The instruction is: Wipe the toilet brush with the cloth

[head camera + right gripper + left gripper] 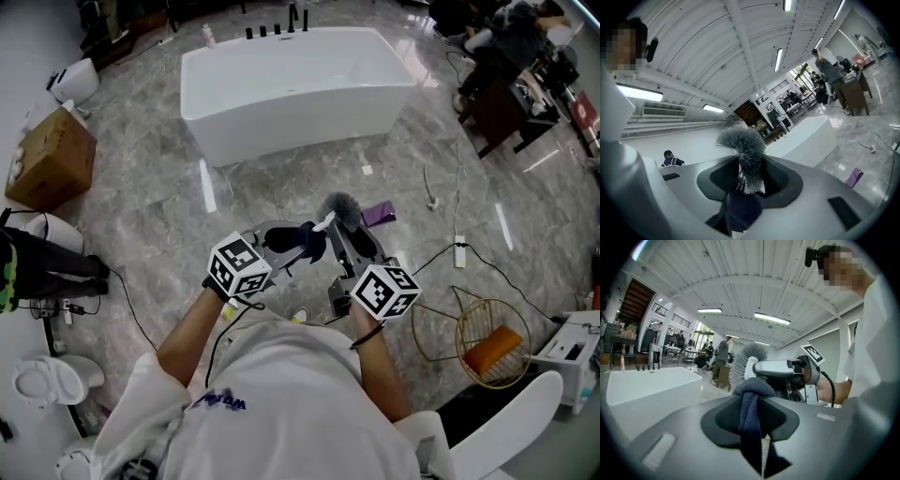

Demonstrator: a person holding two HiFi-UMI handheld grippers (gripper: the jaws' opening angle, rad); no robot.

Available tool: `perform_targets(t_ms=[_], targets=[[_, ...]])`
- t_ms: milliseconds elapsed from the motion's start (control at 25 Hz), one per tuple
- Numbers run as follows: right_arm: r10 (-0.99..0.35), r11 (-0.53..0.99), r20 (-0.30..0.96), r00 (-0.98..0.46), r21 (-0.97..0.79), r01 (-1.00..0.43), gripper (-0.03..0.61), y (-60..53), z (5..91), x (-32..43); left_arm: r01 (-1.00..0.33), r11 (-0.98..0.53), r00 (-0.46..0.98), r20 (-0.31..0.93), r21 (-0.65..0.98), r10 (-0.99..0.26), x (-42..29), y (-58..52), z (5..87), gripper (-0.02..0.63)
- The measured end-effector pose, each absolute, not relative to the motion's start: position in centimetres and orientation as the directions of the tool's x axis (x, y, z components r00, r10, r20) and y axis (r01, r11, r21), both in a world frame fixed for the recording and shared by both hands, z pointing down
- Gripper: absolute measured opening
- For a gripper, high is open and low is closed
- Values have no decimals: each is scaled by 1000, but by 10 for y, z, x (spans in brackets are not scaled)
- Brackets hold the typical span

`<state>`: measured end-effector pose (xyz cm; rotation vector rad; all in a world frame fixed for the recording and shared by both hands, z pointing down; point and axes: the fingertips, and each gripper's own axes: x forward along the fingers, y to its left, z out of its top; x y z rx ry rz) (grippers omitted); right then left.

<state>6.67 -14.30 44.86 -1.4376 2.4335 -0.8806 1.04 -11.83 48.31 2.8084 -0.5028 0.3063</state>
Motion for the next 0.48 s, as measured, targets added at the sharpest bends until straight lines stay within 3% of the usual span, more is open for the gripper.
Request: perform_targets(t_ms=[480], targets=[[-863,347,104,-494,-589,-730,146,-144,435,85,-357,-908,910,302,219,-285,4,-116,499,100]])
